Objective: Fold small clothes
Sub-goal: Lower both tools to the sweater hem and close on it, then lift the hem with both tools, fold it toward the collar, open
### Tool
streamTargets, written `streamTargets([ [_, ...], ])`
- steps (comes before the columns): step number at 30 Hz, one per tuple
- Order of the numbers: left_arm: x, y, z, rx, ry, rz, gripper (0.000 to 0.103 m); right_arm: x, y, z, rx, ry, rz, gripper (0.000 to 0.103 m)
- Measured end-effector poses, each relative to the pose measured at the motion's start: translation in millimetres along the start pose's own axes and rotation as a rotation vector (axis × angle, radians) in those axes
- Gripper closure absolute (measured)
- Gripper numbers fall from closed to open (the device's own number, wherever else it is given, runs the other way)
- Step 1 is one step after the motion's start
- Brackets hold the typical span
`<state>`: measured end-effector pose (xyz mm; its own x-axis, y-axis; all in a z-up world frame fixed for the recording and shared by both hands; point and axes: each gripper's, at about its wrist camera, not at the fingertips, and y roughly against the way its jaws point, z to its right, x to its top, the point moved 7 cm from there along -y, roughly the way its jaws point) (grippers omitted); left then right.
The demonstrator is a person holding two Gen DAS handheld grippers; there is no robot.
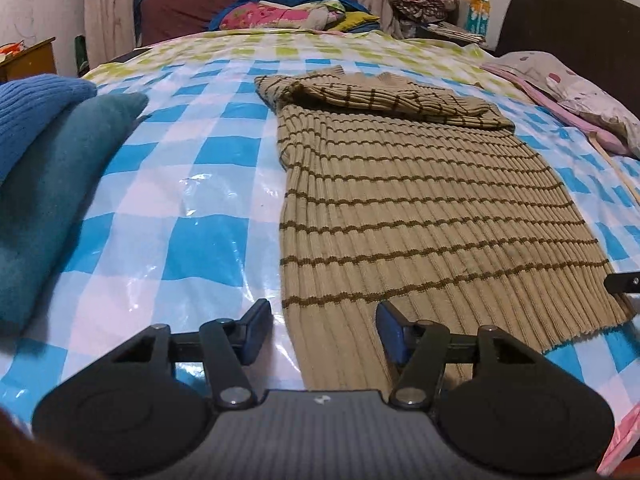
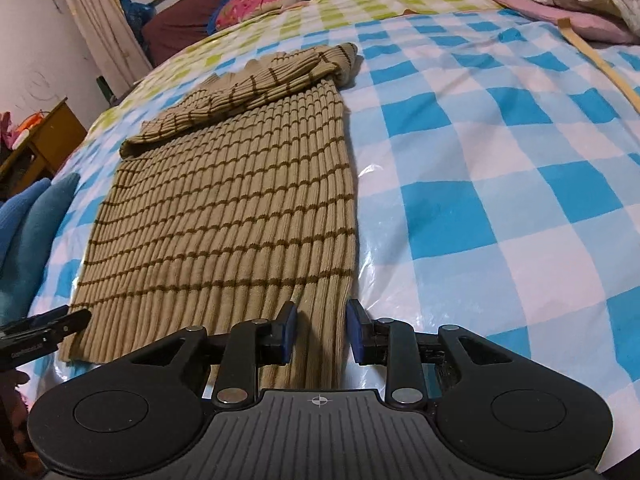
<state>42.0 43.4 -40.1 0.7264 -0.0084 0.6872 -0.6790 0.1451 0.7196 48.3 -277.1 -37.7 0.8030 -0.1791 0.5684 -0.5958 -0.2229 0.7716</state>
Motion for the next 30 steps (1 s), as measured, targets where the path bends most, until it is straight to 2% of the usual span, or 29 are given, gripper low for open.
streamTargets([
  [3, 0.0, -0.6, 2.3, -0.033, 0.018, -0.018, 0.043, -1.0, 0.3, 0.9, 0.023, -0.014, -0.001, 0.075],
  [5, 0.0, -0.7, 5.1, -0.054, 0.02, -0.024, 0.053, -0.4, -0.6, 2.6, 0.037, -0.032, -0.001, 0.075],
  [8, 0.0, 0.4, 5.3, -0.086, 0.045, -0.036, 0.061, -0.8, 0.3, 4.1, 0.081, -0.06, -0.009, 0.075],
  [11, -0.1, -0.8, 3.6, -0.085, 0.067, -0.039, 0.061, -2.0, -1.8, 2.9, 0.102, -0.061, -0.014, 0.075],
  [15, -0.7, -3.6, 8.8, -0.064, 0.028, -0.042, 0.056, -0.8, -6.4, 5.2, 0.119, -0.079, -0.019, 0.075],
  [18, 0.9, -3.7, 9.3, -0.061, 0.038, -0.056, 0.056, -0.3, -6.5, 5.7, 0.132, -0.09, -0.021, 0.075],
  [19, 2.4, -3.2, 8.1, -0.07, 0.055, -0.063, 0.063, -0.1, -6.3, 5.7, 0.133, -0.088, -0.02, 0.077],
  [20, 3.7, -2.6, 6.4, -0.083, 0.07, -0.067, 0.078, 0.2, -6.3, 5.7, 0.134, -0.088, -0.02, 0.08],
  [21, 5.7, -1.4, 4.2, -0.102, 0.096, -0.071, 0.083, 0.8, -6.3, 5.7, 0.139, -0.091, -0.021, 0.089],
  [24, 12.7, 5.2, -0.3, -0.151, 0.153, -0.054, 0.085, 4.3, -2.3, 3.3, 0.191, -0.129, -0.011, 0.094],
  [30, 42.1, 20.2, -1.3, -0.271, 0.252, 0.025, 0.086, 25.6, 20.0, -8.8, 0.319, -0.203, 0.102, 0.094],
])
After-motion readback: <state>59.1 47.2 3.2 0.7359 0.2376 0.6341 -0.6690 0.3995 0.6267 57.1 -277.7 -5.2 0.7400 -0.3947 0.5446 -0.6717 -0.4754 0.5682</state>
